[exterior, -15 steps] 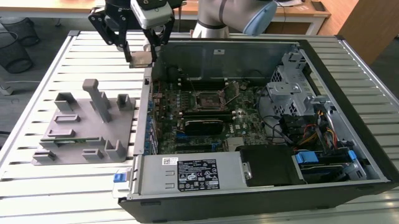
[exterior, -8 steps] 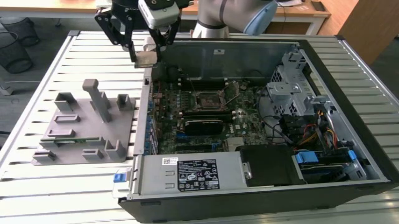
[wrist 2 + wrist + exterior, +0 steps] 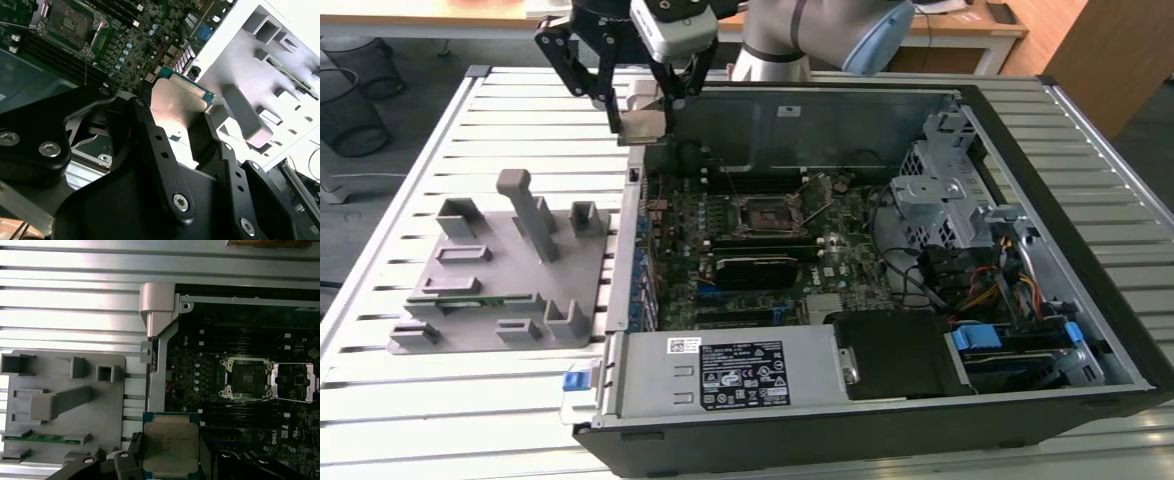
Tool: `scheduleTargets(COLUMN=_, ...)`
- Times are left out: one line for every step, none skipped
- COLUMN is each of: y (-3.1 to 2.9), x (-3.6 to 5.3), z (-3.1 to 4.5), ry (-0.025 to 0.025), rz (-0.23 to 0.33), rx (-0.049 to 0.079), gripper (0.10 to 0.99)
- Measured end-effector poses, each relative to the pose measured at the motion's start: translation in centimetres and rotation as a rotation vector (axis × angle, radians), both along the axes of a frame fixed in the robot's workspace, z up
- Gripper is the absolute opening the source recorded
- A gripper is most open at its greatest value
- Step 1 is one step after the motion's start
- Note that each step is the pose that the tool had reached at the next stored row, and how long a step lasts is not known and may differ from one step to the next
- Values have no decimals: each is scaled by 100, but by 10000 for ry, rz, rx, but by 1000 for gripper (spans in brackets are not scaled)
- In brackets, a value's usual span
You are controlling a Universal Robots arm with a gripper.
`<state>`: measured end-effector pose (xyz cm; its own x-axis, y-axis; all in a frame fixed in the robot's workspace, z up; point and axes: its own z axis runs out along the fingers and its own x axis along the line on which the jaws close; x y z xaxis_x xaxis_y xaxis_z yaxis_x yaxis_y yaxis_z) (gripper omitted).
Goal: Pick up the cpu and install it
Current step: 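Pick up the cpu and move it towards the insertion slot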
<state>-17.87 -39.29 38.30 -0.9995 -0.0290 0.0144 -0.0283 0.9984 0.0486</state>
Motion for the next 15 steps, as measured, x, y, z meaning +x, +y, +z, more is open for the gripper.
scheduleTargets(y=0, x=10, z=0, ry=0, rz=0, rx=0, gripper=537)
scheduleTargets(y=0, x=21, z=0, ry=0, rz=0, rx=0, gripper=537)
scheduleTargets(y=0, x=32, z=0, ry=0, rz=-1, rx=0, gripper=537)
scheduleTargets(y=0, x=43, z=0, ry=-1, rz=0, rx=1, gripper=537)
scheduleTargets(y=0, x=54, z=0, ry=0, rz=0, rx=1, gripper=537)
scheduleTargets(y=0, x=64, z=0, ry=0, rz=0, rx=0, gripper=537)
scheduleTargets(y=0, x=74, z=0, ry=0, rz=0, rx=0, gripper=537)
scheduleTargets(y=0, x=84, z=0, ry=0, rz=0, rx=0, gripper=537)
scheduleTargets(y=0, x=93, z=0, ry=0, rz=-1, rx=0, gripper=537)
scheduleTargets(y=0, x=105, z=0, ry=0, rz=0, rx=0, gripper=537)
scheduleTargets(y=0, x=117, z=0, ry=0, rz=0, rx=1, gripper=537)
scheduleTargets(y=0, x=129, z=0, ry=0, rz=1, rx=1, gripper=537)
scheduleTargets(y=0, x=141, z=0, ry=0, rz=0, rx=1, gripper=537)
scheduleTargets(y=0, x=153, z=0, ry=1, rz=0, rx=0, gripper=537)
scheduleTargets(y=0, x=167, z=0, ry=0, rz=-1, rx=0, gripper=537)
